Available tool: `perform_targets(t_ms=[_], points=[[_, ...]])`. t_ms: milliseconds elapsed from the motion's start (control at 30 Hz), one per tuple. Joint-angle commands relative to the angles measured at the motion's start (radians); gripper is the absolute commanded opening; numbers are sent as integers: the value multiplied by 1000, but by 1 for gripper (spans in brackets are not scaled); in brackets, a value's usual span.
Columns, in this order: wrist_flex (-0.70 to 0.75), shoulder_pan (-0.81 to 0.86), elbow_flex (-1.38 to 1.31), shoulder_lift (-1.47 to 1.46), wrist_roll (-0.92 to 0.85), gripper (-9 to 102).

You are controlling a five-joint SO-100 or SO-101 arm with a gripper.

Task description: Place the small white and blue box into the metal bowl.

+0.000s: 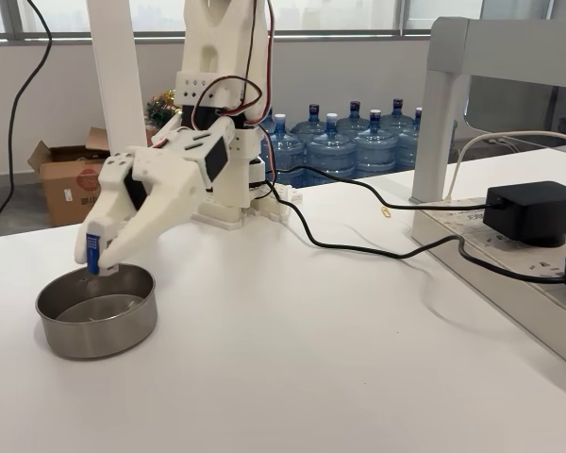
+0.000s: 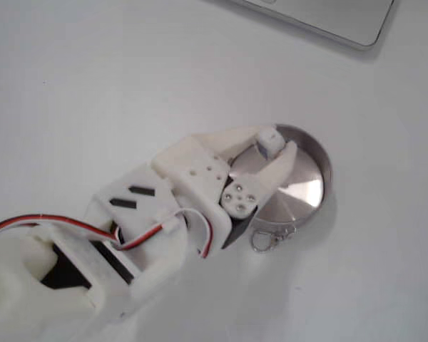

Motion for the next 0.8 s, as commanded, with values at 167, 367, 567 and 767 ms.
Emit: perform_targets(t_ms=[167, 367, 567, 767], points=[[-17, 2, 2, 18, -5, 8], [-17, -9, 3, 23, -5, 16], [-17, -46, 60, 64, -5, 16], [-6, -238, 189, 282, -101, 16]])
